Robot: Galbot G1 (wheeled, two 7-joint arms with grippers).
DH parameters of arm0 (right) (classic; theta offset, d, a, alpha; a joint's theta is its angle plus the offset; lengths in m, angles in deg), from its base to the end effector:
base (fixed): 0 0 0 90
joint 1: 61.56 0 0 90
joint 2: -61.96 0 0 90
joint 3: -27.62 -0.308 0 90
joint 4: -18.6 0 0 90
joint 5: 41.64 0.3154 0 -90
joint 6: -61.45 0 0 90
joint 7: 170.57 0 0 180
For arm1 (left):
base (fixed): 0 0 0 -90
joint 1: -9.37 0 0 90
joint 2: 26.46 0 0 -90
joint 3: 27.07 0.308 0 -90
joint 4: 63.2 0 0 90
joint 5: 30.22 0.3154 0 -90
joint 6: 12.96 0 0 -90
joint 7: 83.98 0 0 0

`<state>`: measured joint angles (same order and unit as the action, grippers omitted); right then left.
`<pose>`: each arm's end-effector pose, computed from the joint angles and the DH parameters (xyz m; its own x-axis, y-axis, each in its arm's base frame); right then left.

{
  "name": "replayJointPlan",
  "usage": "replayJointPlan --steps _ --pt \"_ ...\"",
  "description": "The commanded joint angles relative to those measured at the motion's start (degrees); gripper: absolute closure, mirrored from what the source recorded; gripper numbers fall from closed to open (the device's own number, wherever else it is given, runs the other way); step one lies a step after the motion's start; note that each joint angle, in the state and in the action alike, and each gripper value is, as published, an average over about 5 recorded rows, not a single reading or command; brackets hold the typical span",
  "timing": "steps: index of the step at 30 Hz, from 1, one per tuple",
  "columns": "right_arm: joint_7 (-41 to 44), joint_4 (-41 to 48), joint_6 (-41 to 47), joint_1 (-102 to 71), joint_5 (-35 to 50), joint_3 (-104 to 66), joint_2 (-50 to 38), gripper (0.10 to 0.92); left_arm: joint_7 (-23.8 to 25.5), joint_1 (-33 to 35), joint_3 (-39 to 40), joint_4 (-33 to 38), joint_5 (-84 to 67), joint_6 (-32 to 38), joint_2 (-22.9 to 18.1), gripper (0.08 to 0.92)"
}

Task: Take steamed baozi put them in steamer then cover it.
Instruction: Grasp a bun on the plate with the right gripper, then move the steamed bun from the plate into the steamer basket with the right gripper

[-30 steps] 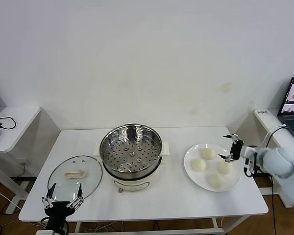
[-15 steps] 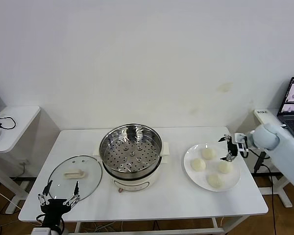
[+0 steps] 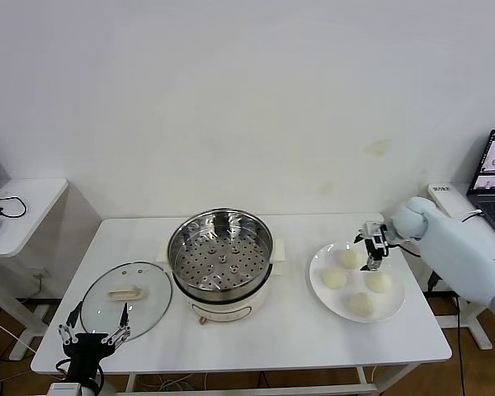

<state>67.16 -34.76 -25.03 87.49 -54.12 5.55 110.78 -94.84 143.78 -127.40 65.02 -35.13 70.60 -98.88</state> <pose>0.5016 -0.1502 -0.1899 -0.3146 -0.1175 0.9419 -0.9453 -0.0512 -0.3222 0.1082 0.0764 -0.2379 -0.9766 -0.1591 0.1447 -0.1121 0.9508 0.2888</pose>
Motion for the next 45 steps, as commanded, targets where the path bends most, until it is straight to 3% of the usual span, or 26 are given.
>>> replayJointPlan --steps 1,18,36,45 --pt "0.5 8.2 -0.6 1.9 -3.9 2.0 6.1 0.203 0.0 0.0 -0.2 -0.1 0.1 0.1 0.1 0.177" --pt "-1.7 13.9 -1.5 0.1 -7.0 -1.5 9.4 0.221 0.0 0.2 -0.5 -0.6 0.2 0.7 0.4 0.177" --pt "-0.9 16.5 -2.4 -0.1 -9.7 -2.8 11.2 0.436 -0.1 0.6 -0.5 0.0 0.5 1.1 0.2 0.177" --pt "0.5 9.0 -0.8 2.5 -4.8 0.5 6.4 0.482 -0.1 0.3 -0.5 -0.1 0.5 1.1 0.4 0.177"
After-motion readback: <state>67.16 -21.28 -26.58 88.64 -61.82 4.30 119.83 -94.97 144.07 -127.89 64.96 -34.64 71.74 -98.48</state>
